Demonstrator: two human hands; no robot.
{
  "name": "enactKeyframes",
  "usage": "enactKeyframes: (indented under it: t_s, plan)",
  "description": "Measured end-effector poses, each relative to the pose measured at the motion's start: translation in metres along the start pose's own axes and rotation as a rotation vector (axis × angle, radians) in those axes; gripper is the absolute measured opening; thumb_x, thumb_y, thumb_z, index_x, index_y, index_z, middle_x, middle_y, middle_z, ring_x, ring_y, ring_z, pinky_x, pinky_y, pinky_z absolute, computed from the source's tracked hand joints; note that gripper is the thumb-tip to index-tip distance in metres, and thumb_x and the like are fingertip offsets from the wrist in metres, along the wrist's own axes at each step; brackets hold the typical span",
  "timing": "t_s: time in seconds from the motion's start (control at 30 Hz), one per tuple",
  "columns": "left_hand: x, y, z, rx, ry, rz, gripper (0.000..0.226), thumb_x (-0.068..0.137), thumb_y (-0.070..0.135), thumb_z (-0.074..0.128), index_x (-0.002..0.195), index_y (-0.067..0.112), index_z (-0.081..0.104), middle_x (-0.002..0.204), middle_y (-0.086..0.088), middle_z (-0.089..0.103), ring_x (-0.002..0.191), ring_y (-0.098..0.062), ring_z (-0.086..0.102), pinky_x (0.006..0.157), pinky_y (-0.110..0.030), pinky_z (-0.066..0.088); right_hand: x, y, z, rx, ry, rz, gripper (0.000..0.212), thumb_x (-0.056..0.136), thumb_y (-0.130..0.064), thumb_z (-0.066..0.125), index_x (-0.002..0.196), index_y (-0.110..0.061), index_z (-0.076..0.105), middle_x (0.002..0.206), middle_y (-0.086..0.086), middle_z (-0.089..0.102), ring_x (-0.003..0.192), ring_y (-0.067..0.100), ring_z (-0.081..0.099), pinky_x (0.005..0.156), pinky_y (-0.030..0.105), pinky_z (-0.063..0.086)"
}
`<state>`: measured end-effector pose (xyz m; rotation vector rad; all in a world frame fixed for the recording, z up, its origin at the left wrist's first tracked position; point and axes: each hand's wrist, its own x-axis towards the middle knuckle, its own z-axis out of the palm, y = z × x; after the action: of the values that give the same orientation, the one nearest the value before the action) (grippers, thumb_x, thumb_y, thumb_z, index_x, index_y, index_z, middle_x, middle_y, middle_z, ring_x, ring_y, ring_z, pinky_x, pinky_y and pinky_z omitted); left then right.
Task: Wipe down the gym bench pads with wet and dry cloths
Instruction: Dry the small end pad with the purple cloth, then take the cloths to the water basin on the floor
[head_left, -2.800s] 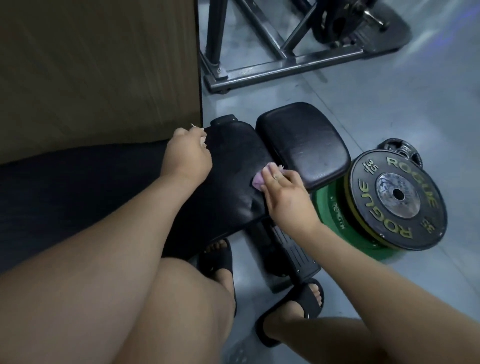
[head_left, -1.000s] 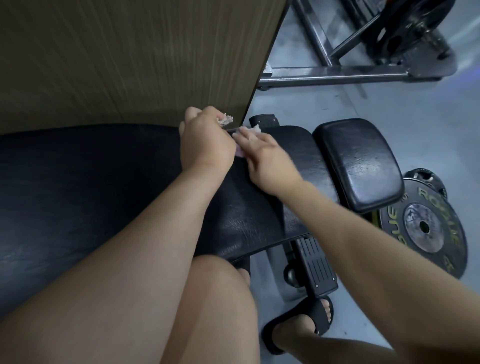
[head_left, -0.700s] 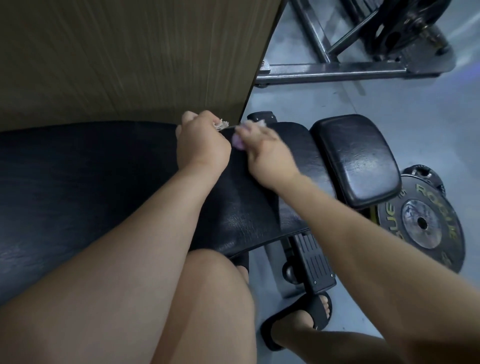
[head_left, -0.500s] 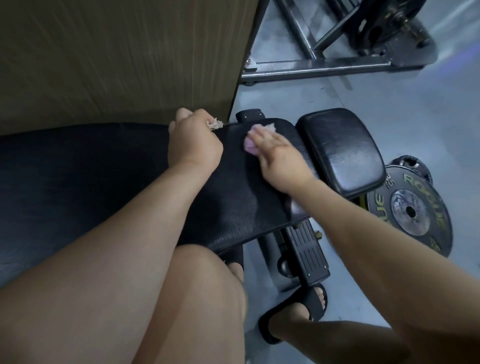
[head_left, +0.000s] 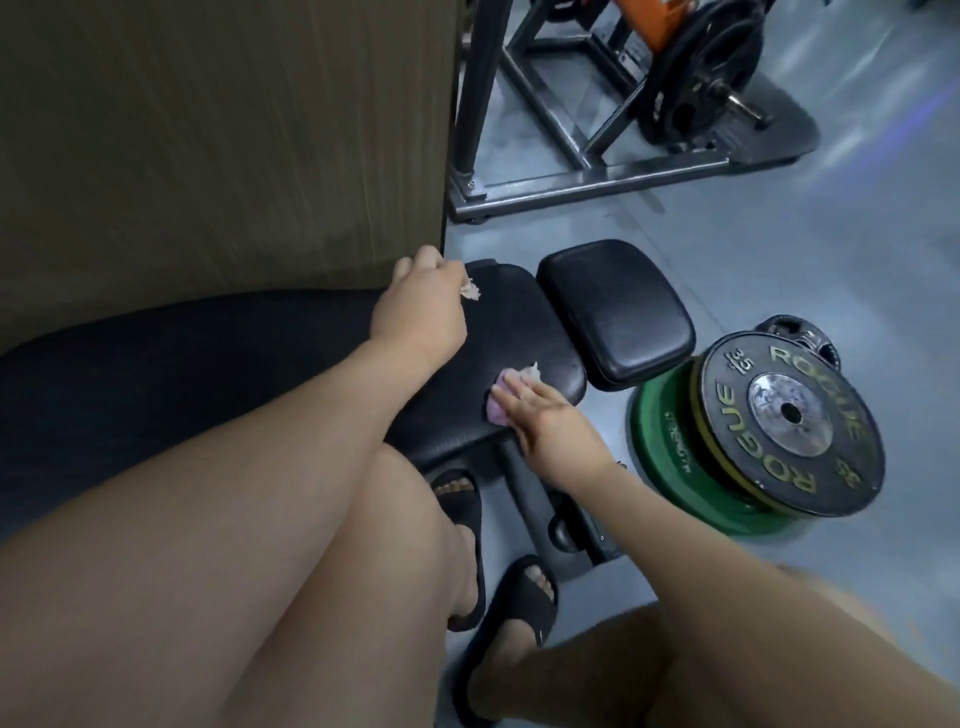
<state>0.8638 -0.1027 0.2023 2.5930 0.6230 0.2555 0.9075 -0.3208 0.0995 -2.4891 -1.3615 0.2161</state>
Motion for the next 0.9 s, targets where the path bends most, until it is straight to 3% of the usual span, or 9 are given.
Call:
enactKeyframes:
  t_s: [0.1,0.17,0.23,0.3,0.4,0.53,0.63,0.77,0.9]
  plan:
    - [-0.027,0.011,-0.014,0.013,0.029,0.002,0.032,0.093,0.008,0.050,0.120,0.017,0.064,0.121,-0.005,0.049,0.115,-0.029,0.045,0.093,-0.047,0.050,0.003,0.000,-0.008,-0.067,-0.082,0.064,0.057,0.088,-0.002,0.048,0.143,-0.015,0.054,0.152,0.003,0.049,0.139,0.030,0.045,0.118,0.030,0.034]
    - [-0.048,0.012,-0.034,-0.028,0.088,-0.020,0.030,0.094,0.008,0.049,0.117,0.017,0.066,0.117,-0.004,0.051,0.112,-0.028,0.048,0.093,-0.043,0.050,0.008,-0.014,-0.023,0.005,-0.130,0.140,0.045,0.089,-0.002,0.049,0.130,-0.017,0.062,0.140,-0.001,0.057,0.133,0.028,0.049,0.105,0.019,0.032]
    - [-0.071,0.011,-0.062,-0.072,0.139,-0.075,0.029,0.096,0.010,0.049,0.116,0.018,0.067,0.117,-0.002,0.051,0.109,-0.025,0.052,0.092,-0.038,0.050,0.011,-0.030,-0.042,0.219,-0.077,0.260,0.022,0.098,-0.016,0.056,0.111,-0.022,0.073,0.117,-0.006,0.067,0.116,0.022,0.059,0.092,0.019,0.037]
    - [-0.092,0.010,-0.093,-0.104,0.187,-0.121,0.026,0.096,0.013,0.050,0.116,0.017,0.067,0.117,-0.001,0.051,0.104,-0.021,0.056,0.089,-0.032,0.048,0.012,-0.043,-0.060,0.487,-0.028,0.376,0.026,0.101,-0.038,0.060,0.113,-0.021,0.077,0.110,-0.008,0.072,0.107,0.011,0.062,0.090,0.022,0.043]
    - [-0.123,0.002,-0.136,-0.152,0.274,-0.250,0.018,0.096,0.016,0.052,0.106,0.018,0.067,0.112,0.004,0.051,0.088,-0.012,0.057,0.074,-0.021,0.045,0.025,-0.069,-0.072,0.727,0.012,0.395,0.022,0.098,-0.037,0.065,0.098,-0.021,0.080,0.088,-0.006,0.077,0.086,0.010,0.069,0.080,0.024,0.050]
    - [-0.166,-0.021,-0.169,-0.525,0.385,-0.564,0.017,0.090,0.022,0.057,0.076,0.022,0.065,0.096,0.005,0.073,0.090,-0.014,0.071,0.070,-0.028,0.059,0.039,-0.135,-0.085,0.890,-0.030,0.258,0.012,0.098,-0.024,0.065,0.094,-0.017,0.075,0.074,-0.005,0.071,0.063,0.007,0.062,0.062,0.023,0.050]
    - [-0.211,-0.032,-0.193,-0.831,0.467,-0.781,0.020,0.090,0.010,0.051,0.073,0.013,0.061,0.084,-0.003,0.075,0.073,-0.017,0.071,0.040,-0.016,0.042,0.036,-0.191,-0.098,0.996,-0.117,0.127,0.014,0.099,-0.020,0.065,0.095,-0.011,0.074,0.075,0.001,0.070,0.061,0.010,0.062,0.056,0.021,0.050]
    - [-0.278,-0.049,-0.221,-0.855,0.331,-0.898,0.024,0.089,0.031,0.054,0.070,0.016,0.050,0.058,0.001,0.059,0.039,-0.013,0.046,0.044,-0.019,0.031,0.025,-0.266,-0.112,1.091,-0.199,0.011,0.015,0.097,-0.017,0.066,0.094,-0.004,0.073,0.069,0.005,0.068,0.056,0.014,0.060,0.055,0.026,0.050]
    - [-0.330,-0.088,-0.232,-0.629,0.356,-0.773,0.043,0.086,0.053,0.067,0.074,0.014,0.057,0.054,0.000,0.051,0.050,-0.017,0.052,0.055,-0.024,0.041,0.004,-0.348,-0.113,1.151,-0.360,-0.133,0.018,0.095,-0.013,0.068,0.087,0.002,0.065,0.063,0.026,0.063,0.052,0.030,0.056,0.051,0.033,0.049]
